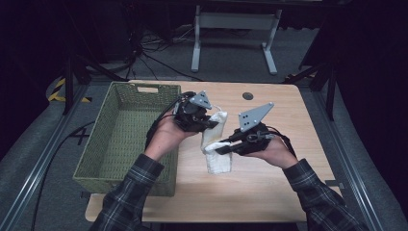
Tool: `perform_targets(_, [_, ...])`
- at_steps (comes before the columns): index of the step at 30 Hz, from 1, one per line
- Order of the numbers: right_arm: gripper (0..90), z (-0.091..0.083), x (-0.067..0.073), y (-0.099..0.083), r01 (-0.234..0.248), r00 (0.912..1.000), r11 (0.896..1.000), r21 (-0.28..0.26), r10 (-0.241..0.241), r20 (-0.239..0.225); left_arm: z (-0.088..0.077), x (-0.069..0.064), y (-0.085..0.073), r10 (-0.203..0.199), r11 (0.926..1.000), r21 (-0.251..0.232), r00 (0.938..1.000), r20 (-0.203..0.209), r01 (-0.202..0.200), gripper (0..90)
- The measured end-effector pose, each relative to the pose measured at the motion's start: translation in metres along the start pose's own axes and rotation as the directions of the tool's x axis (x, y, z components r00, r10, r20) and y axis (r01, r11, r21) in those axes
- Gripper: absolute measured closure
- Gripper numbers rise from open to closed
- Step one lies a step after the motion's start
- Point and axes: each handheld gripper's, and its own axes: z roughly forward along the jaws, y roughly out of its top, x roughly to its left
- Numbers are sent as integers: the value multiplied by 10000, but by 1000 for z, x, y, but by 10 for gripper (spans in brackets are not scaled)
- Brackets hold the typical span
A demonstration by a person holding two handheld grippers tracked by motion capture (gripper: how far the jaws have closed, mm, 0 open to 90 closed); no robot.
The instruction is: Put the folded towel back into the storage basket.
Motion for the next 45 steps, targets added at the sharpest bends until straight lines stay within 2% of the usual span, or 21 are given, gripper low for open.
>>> perform_targets(3, [787, 8, -2, 17, 113, 9999, 9999, -32, -113, 29, -16, 9, -5, 137, 9999, -24, 9999, -105, -137, 806])
perform_targets(4, [787, 12, -2, 24, 149, 9999, 9999, -74, -149, 24, -16, 9, -5, 137, 9999, -24, 9999, -105, -137, 807])
perform_targets(5, [787, 16, -3, 31, 190, 9998, 9998, -95, -189, 34, -26, 14, -9, 188, 9998, -78, 9997, -150, -189, 806])
perform_targets(6, [787, 16, -3, 31, 190, 9998, 9998, -95, -189, 34, -26, 14, -9, 188, 9998, -78, 9997, -150, -189, 806])
perform_targets(7, [787, 25, -4, 42, 261, 9996, 9995, -155, -260, 61, -36, 20, -14, 155, 9997, -208, 9997, -188, -158, 806])
perform_targets(9, [787, 28, -5, 45, 265, 9996, 9995, -157, -263, 94, -41, 23, -17, 211, 9995, -225, 9995, -221, -216, 806])
perform_targets(10, [787, 39, -6, 57, 352, 9993, 9992, -188, -350, 108, -46, 27, -21, 190, 9995, -247, 9994, -286, -197, 806])
perform_targets(11, [787, 39, -6, 57, 352, 9993, 9992, -188, -350, 108, -51, 30, -24, 159, 9995, -260, 9994, -300, -167, 806])
perform_targets(16, [786, 66, -9, 79, 301, 9993, 9989, -346, -294, 211, -70, 40, -46, 164, 9991, -393, 9985, -515, -184, 805])
perform_targets(18, [787, 77, -10, 83, 251, 9995, 9987, -448, -243, 202, -74, 43, -56, 34, 9985, -551, 9986, -532, -64, 806])
perform_targets(22, [786, 105, -10, 90, 220, 9997, 9990, -381, -215, 130, -78, 44, -76, -121, 9990, -443, 9971, -754, 87, 805])
perform_targets(26, [786, 128, -10, 90, 164, 9999, 9993, -328, -162, 58, -77, 44, -94, -149, 9996, -260, 9959, -894, 126, 805])
perform_targets(28, [786, 138, -9, 88, 152, 9999, 9995, -273, -152, 21, -75, 43, -102, -314, 9994, -186, 9947, -983, 297, 805])
perform_targets(31, [786, 151, -8, 84, 76, 9999, 9998, -162, -78, -69, -74, 44, -115, -572, 9981, -276, 9944, -890, 549, 805])
perform_targets(35, [785, 161, -7, 75, -38, 9999, 10000, -73, 37, -113, -69, 42, -128, -884, 9951, -503, 9937, -692, 850, 805])
perform_targets(37, [784, 164, -6, 69, -93, 9999, 9999, -46, 92, -126, -66, 41, -132, -981, 9947, -357, 9934, -603, 960, 805])
perform_targets(38, [784, 166, -6, 66, -142, 9998, 9999, -21, 141, -112, -65, 40, -135, -905, 9953, -412, 9939, -628, 880, 805])
perform_targets(39, [784, 167, -6, 63, -169, 9998, 9999, -6, 169, -105, -64, 41, -136, -930, 9951, -388, 9943, -528, 910, 804])
perform_targets(45, [779, 172, -5, 52, -347, 9991, 9994, 47, 348, -231, -60, 40, -140, -1017, 9946, -264, 9934, -533, 1004, 804])
